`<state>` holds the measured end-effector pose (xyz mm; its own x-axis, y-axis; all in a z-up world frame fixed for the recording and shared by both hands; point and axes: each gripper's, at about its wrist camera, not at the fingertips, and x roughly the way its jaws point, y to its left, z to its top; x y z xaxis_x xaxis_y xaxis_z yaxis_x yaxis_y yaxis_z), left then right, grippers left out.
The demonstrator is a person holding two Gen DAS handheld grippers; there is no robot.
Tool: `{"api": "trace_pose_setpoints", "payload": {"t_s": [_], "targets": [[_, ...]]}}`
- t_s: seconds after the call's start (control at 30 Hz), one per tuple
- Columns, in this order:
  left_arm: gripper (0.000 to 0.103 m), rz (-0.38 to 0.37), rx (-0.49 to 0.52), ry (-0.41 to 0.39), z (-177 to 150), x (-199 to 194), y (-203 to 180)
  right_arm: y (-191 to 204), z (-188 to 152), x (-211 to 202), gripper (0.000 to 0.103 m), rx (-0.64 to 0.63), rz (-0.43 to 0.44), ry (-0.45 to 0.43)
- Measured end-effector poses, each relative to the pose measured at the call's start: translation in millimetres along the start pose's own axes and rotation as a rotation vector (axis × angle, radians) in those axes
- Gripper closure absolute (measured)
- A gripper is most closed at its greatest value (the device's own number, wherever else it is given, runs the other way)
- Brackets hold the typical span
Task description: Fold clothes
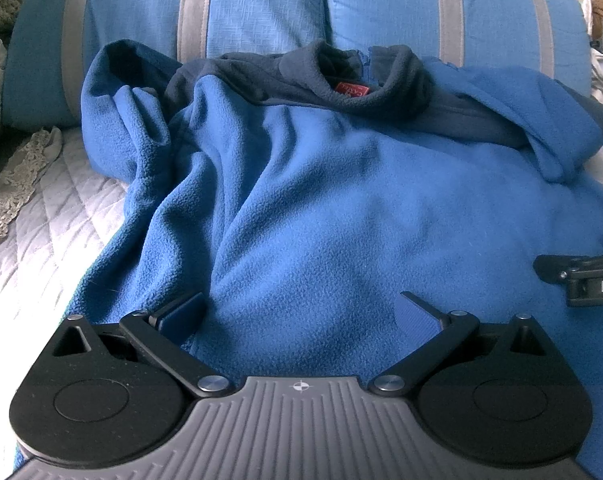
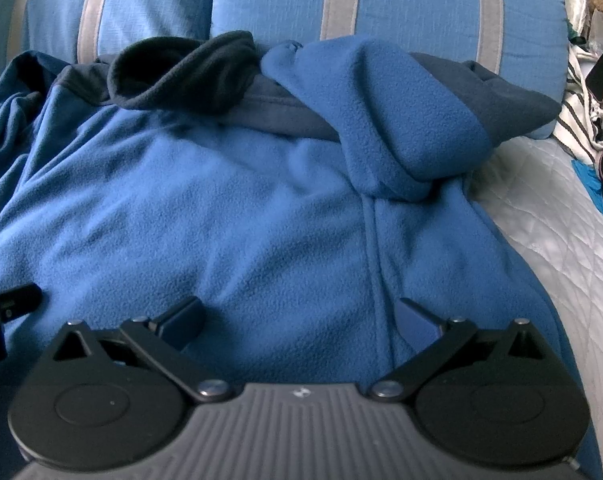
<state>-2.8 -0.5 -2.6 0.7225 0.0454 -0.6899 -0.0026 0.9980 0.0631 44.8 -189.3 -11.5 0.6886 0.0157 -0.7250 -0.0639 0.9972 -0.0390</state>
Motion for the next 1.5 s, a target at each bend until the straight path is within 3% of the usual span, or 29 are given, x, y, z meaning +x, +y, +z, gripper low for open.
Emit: {"api": "trace_pose_setpoints", "payload": {"t_s": [0.4,0.87,0.97,1.1,1.27,1.4,1.5], "targets": [[0.0,-0.002,-0.001,0.004,0.9,-0.5,0.4,-8.6,11.1,3.1,0.0,0.0,0.06,0.083],[0.0,-0.007,0.002,0.013,3.0,0.6,0.9,-8.1,21.1,-0.1,0.0,-0.032,0.055,0.091],[0.0,-0.015,0.0,0.019,3.8,0.5,2.2,-9.0,26.3,-5.7,0.0,-0.035,0.06,0.044],[0.0,-0.057,-0.026,0.025,8.1,-4.4,9.9,-11.4,41.1,-20.9,0.0,-0.069,0.08,-0.103],[0.0,-0.15,-0.07,-0.043,16.8,-21.5,13.9,-23.4,67.6,-33.3,0.0,-0.125,0.038,-0.303],[0.0,-0.223,-0.077,-0.064,21.4,-29.6,11.1,-39.5,86.1,-20.9,0.002,-0.134,-0.016,-0.37],[0.0,-0.264,-0.082,-0.061,23.7,-31.6,10.3,-51.9,97.2,-9.5,0.01,-0.14,-0.034,-0.389]]}}
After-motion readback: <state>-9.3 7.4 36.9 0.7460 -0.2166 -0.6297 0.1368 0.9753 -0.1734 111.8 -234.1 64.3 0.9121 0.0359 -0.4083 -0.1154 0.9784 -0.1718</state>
